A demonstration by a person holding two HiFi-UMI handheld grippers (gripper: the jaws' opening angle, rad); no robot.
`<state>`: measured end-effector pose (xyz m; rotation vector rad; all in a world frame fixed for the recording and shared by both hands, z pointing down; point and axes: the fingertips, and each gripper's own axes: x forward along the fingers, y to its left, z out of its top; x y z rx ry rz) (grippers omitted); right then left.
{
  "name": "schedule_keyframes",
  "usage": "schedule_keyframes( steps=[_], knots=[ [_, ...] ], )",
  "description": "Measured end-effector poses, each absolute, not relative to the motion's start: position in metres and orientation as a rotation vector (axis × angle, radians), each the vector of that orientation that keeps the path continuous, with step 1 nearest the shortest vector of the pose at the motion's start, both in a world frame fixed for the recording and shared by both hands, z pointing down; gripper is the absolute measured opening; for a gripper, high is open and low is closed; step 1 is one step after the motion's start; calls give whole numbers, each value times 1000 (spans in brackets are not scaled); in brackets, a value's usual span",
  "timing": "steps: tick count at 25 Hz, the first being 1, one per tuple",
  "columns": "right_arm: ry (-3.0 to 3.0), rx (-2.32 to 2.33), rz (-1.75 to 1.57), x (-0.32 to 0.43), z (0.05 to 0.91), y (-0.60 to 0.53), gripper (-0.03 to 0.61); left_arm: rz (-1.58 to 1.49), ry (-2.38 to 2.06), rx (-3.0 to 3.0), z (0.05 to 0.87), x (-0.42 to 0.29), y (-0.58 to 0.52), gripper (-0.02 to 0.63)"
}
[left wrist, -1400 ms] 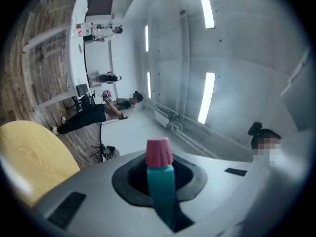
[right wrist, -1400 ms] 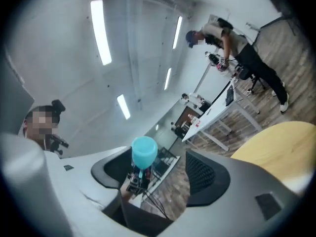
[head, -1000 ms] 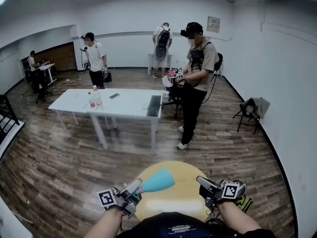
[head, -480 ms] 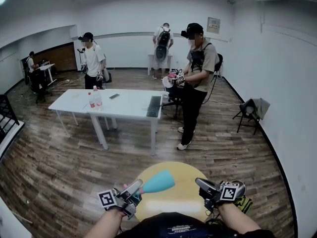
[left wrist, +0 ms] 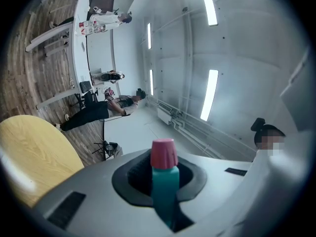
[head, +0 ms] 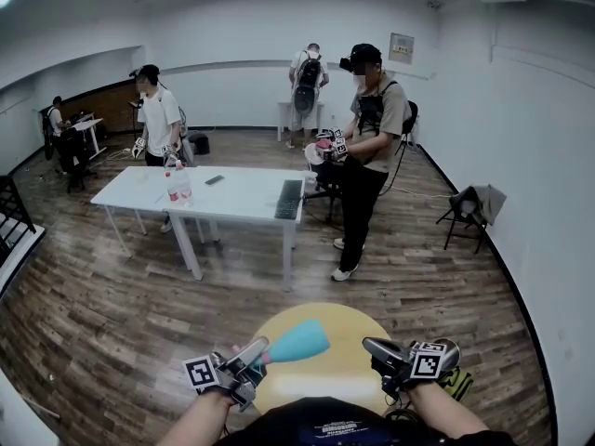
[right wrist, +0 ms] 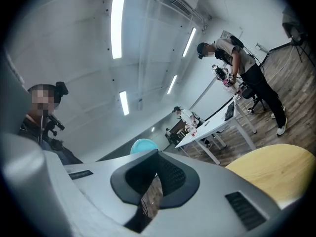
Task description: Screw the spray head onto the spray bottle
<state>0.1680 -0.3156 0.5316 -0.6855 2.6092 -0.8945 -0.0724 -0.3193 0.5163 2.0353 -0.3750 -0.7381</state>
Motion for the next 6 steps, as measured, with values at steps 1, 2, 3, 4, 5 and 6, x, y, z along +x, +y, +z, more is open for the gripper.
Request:
schedule_keyframes(
  steps=[1,2,3,4,5,6],
  knots=[
    [2611,-686,-893,168,532,-315,25,-736,-376,2037,517,-72,-319,41],
    [2615,-687,-890,168,531,-314,25,-735,-376,2041,517,-73,-318,41],
    [2618,-687,-886,167,531,-314,25,-734,-377,2046,517,-73,-318,41],
    [2621,-687,-881,167,530,-313,25,-734,-377,2049,517,-73,-317,41],
    [2625,-687,-877,167,530,-313,25,-734,-377,2050,516,-73,-317,41],
    [2627,-687,-873,167,530,-313,25,-735,-377,2051,516,-73,-317,41]
  ],
)
